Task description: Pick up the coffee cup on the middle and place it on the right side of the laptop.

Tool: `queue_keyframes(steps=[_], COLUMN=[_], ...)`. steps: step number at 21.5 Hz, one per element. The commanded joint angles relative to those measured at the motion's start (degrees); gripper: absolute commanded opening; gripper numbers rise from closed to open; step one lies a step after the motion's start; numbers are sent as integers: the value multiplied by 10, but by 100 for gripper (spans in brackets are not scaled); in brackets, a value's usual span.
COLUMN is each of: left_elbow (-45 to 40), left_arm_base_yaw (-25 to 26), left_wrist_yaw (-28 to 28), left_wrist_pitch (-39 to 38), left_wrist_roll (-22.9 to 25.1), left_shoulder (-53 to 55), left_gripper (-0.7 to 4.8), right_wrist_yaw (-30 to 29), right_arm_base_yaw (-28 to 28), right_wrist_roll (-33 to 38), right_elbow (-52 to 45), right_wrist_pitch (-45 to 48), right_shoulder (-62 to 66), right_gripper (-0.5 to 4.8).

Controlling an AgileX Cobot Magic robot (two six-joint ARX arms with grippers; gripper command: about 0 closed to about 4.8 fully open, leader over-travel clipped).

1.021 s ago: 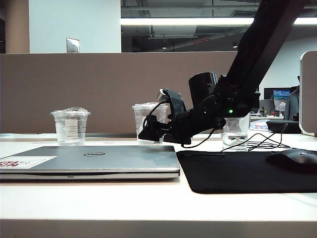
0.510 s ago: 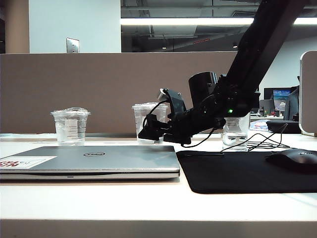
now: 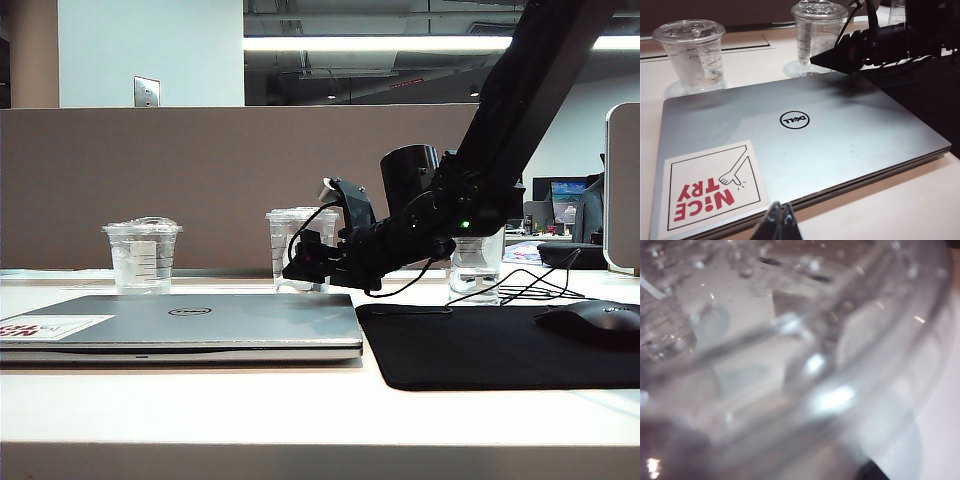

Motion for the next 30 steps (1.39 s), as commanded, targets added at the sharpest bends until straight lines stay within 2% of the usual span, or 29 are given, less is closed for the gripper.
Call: queue_keyframes(steps=[1, 9, 16, 23, 26, 30], left_elbow=[2, 2, 2, 2, 2, 2], left_arm_base_yaw=[0, 0, 0, 0, 0, 0], left_wrist_yaw=[0, 0, 0, 0, 0, 0], left_wrist_pitch=[4, 4, 5, 5, 4, 4], left_wrist_roll=[2, 2, 2, 2, 2, 2], left_shoulder=[0, 0, 0, 0, 0, 0], left_gripper=[-5, -5, -5, -5, -5, -5], right_wrist_yaw=[-16, -23, -33, -32, -30, 6], right_arm_base_yaw=[-1, -1, -1, -2, -2, -2], right_wrist_roll=[32, 34, 21, 20, 21, 25], right_elbow=[5, 4, -1, -64, -123, -214], right_wrist_pitch=[32, 26, -33, 11, 49, 115], right_shoulder=[-9, -37, -75, -117, -141, -180], right_gripper=[354, 355, 354, 354, 354, 354])
